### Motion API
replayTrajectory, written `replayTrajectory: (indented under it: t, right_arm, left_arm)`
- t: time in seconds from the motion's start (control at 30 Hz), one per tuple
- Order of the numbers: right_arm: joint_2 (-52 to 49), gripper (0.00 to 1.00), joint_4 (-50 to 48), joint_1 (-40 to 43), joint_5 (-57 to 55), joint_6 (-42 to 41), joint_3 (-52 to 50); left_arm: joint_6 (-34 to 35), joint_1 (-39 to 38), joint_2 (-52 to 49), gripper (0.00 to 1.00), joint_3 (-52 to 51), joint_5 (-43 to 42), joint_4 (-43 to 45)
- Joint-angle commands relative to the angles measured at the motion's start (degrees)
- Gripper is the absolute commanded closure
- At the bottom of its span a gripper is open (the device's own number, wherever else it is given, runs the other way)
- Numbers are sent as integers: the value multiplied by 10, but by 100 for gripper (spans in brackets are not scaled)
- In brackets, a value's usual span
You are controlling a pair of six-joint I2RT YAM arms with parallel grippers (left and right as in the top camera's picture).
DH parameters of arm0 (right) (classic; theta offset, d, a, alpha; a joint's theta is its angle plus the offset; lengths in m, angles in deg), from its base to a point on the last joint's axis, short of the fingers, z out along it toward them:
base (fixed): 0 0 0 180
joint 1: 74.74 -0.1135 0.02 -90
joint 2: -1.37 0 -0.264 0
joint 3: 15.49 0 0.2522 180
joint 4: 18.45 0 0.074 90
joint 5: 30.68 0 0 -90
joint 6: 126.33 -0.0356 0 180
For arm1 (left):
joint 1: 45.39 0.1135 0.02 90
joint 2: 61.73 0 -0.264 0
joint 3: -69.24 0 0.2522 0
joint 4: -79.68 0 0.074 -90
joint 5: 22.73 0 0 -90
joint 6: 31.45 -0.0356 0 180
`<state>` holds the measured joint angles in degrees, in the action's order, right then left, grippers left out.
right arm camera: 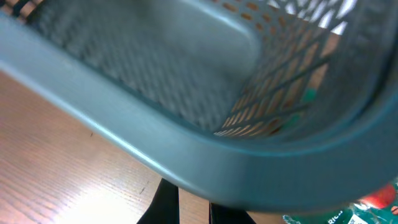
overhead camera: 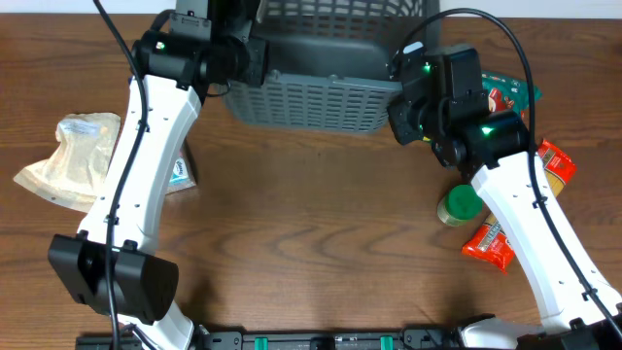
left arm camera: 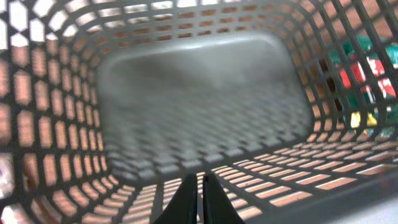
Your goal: Pack container
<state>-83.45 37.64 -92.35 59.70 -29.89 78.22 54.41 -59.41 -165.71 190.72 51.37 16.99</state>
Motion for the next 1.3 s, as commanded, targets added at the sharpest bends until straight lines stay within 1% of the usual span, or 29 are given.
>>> replayTrajectory:
  t: [0.0,0.4,0.5,0.53,0.57,0.6,0.67,0.7,0.73,0.77,0.83,0.87,0.97,1.0,1.07,1.1,1.13,1.17,1.2,1.23,1.27]
  right_arm:
    - [-5,99,-8,6,-6,-9,9]
    - [-5,99,-8,7,-6,-9,9]
    - [-5,99,-2,7,-2,-9,9]
    - [-4,99,0,7,-1,-10,9]
    - [-3,99,2,7,-2,-17,9]
    - [-2,99,4,7,-2,-23,9]
    - [2,99,7,7,-1,-35,9]
    - [5,96,10,7,-1,-41,9]
    - [9,88,13,7,-1,-46,9]
    - [14,87,18,6,0,-53,9]
    - [26,81,34,4,1,-61,9]
    - [33,72,43,2,1,-62,9]
    - [56,62,70,-8,1,-62,9]
    - [66,60,79,-11,1,-62,9]
    - [87,53,94,-17,1,-62,9]
    - [100,45,99,-19,1,-62,9]
    - [114,41,104,-20,1,-63,9]
    - [126,41,105,-20,-3,-73,9]
    - [141,38,104,-18,-16,-93,9]
    - [157,30,102,-15,-46,-125,9]
    - [175,17,100,-7,-100,-174,9]
  left_arm:
    - [-3,-10,-11,94,-15,11,-22]
    - [-3,-16,-11,94,-15,14,-27]
    - [-3,-16,-10,94,-15,43,-26]
    - [-3,-16,-8,88,-15,55,-24]
    - [-3,-16,-6,84,-14,64,-23]
    - [-4,-15,-3,83,-14,70,-20]
    - [-4,-16,4,69,-14,76,-12]
    - [-4,-16,9,56,-14,76,-8]
    - [-3,-16,14,44,-13,76,-5]
    - [-3,-16,21,36,-13,76,-2]
    - [-3,-16,36,26,-13,76,2]
    - [-3,-16,43,24,-13,76,3]
    - [-3,-16,73,22,-13,76,0]
    - [-3,-16,85,21,-13,77,-4]
    - [-3,-16,109,12,-13,90,-17]
    - [-3,-16,125,7,-13,105,-30]
    - [-3,-15,139,4,-13,119,-43]
    - [-3,-15,150,2,-13,131,-53]
    - [-1,-14,164,1,-13,148,-70]
    - [6,-12,178,1,-13,165,-89]
    - [27,-7,195,2,-13,183,-115]
